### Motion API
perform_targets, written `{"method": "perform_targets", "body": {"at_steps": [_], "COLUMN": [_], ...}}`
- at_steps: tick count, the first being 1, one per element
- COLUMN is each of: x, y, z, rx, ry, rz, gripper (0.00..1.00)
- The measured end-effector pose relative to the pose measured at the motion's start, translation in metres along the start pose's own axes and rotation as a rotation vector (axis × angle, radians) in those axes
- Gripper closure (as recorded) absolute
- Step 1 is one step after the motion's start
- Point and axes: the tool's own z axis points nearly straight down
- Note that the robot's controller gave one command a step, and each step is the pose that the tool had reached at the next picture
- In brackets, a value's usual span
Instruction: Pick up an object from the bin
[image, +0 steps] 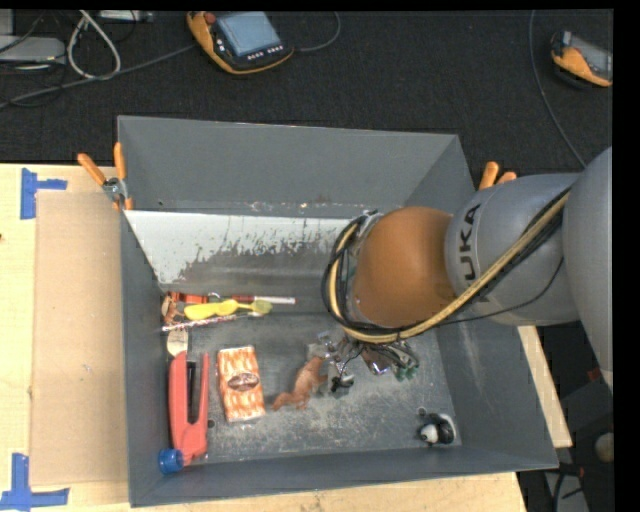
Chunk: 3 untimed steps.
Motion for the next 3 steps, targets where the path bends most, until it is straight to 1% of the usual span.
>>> {"method": "perform_targets", "body": {"at_steps": [1,2,3], "x": [0.034,0.035,0.042], "y": [-0.034,-0.033,-0.004], "z": [-0.2,-0.197,-0.138], "rx": [0.003,0.0,0.001], "ry": [0.003,0.009,0.005], "rz": [0.185,0.184,0.128], "gripper": [0.0,0.0,0.0]}}
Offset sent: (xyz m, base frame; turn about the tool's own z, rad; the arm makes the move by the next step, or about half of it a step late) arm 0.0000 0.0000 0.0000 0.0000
